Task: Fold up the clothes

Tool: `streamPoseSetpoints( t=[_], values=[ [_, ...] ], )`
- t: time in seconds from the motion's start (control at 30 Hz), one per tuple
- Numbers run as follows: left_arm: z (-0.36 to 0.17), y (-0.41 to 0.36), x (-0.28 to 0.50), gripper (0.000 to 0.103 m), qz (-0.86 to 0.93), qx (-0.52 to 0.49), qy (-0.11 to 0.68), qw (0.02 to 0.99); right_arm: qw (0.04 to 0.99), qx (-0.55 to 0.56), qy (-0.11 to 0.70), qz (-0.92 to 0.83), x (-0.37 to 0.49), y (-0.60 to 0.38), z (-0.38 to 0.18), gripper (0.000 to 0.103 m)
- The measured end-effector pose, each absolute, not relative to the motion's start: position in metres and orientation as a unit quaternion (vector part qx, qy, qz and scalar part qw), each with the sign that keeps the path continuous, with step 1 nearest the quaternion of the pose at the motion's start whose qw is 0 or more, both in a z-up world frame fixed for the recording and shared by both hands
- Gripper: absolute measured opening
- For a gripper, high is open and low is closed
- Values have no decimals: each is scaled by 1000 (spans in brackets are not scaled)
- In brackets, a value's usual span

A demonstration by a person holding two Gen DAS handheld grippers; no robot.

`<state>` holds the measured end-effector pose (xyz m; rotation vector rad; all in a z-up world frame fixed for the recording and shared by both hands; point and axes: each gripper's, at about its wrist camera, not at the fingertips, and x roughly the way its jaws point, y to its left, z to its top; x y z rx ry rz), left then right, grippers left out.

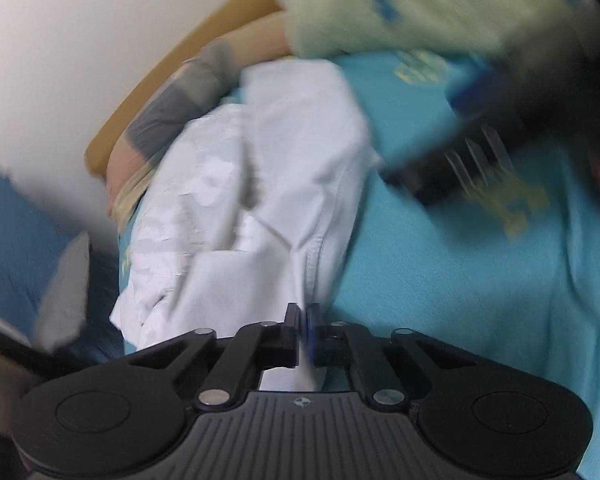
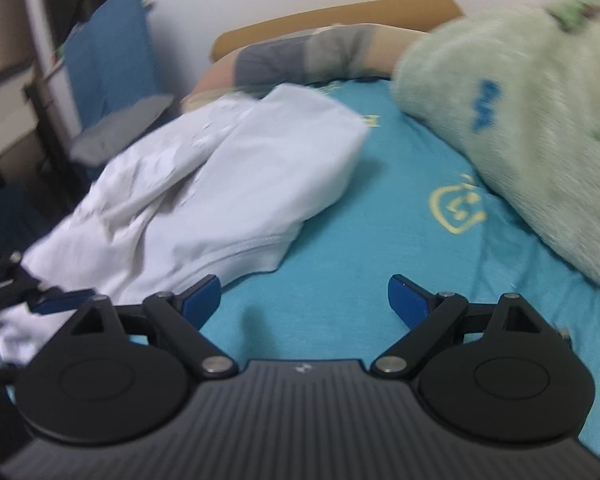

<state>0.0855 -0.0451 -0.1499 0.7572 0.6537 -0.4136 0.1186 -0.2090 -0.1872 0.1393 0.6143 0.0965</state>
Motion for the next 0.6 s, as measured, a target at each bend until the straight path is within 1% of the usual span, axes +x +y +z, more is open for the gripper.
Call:
streamPoseSetpoints(
  t=[0.13,0.27,0.33,0.43,0.53,0.6],
  values=[
    [-121,-23,104,3,-197,252,317,893,959,0,275,65,120,-185,-185,92],
    [-91,-1,122,3,-195,140,319,917,972,-20,226,61,126,-171,-180,92],
    [-77,10,131,3,-193,84,319,924,977,-14,207,50,136,-168,-178,92],
    [-78,16,134,3,-201,56,336,918,983,6,182,31,152,-167,-175,92],
    [-78,20,139,3,-207,38,335,918,984,59,169,16,162,-177,-173,92],
    [-76,20,141,3,-209,28,327,921,986,95,140,8,158,-185,-168,92]
  ],
)
